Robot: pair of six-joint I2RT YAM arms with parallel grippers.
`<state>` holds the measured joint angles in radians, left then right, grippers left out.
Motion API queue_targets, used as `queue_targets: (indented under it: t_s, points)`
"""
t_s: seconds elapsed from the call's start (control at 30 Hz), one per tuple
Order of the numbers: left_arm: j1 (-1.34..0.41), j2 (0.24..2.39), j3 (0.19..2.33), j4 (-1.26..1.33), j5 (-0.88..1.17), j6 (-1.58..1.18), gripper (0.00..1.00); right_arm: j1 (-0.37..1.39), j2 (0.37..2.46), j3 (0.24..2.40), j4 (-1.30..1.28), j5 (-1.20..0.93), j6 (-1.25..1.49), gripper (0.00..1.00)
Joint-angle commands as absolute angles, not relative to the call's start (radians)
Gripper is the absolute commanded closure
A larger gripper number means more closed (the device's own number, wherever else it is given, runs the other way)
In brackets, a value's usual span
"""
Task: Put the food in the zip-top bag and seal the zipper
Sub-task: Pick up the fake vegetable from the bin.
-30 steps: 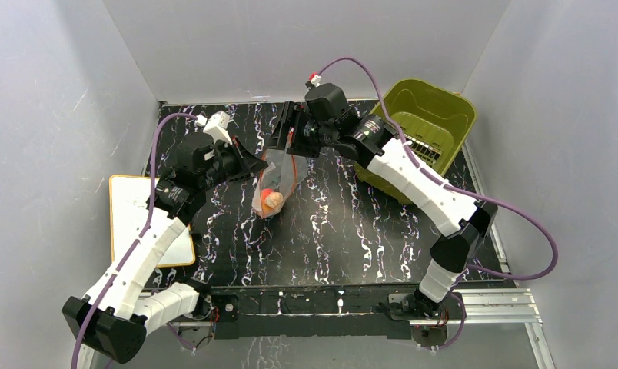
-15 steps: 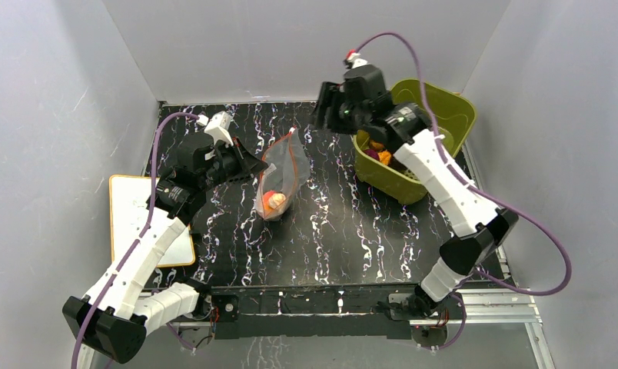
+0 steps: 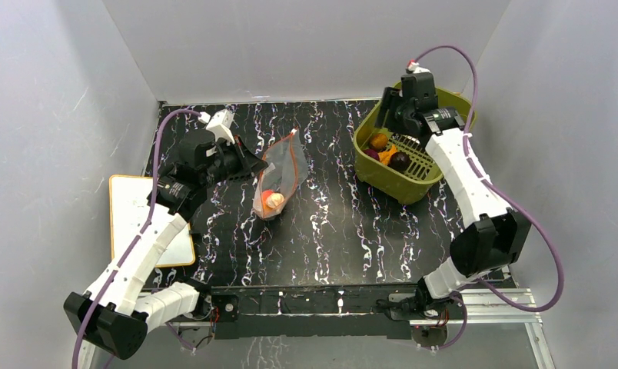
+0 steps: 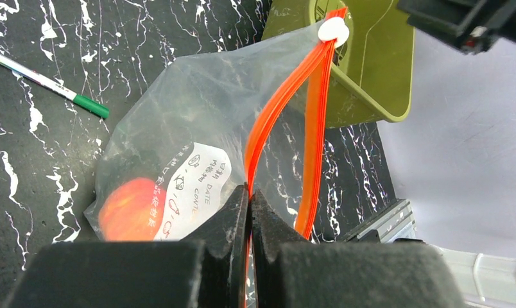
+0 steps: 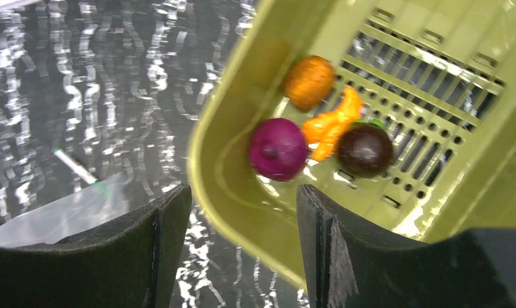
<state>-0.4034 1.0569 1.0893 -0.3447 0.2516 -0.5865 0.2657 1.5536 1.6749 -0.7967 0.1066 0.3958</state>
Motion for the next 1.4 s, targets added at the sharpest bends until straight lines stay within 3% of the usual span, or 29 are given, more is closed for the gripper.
queue_targets:
  t_s: [0.0, 0.3, 0.53, 0.7, 1.37]
  points:
    - [-0.405, 1.046, 1.145, -0.356, 0.261, -0.572, 1.0, 0.139, 1.562, 1.574, -0.64, 0.073, 0.36, 0.42]
    - [-0.405, 1.042, 1.13, -0.37, 0.274, -0.579, 1.0, 0.033, 1.727, 1.507, -0.455, -0.013, 0.455, 0.41]
    - [-0.405, 1.035, 1.135, -0.39, 0.26, -0.58, 1.0, -0.028, 1.918, 1.614, -0.384, -0.085, 0.483, 0.44]
    - [-0.405, 1.031, 1.137, -0.399, 0.243, -0.575, 1.0, -0.035, 2.02, 1.678, -0.392, -0.158, 0.467, 0.41]
    - [-0.405, 1.048, 1.142, -0.417, 0.209, -0.569, 1.0, -0.04, 2.148, 1.692, -0.325, -0.321, 0.406, 0.35]
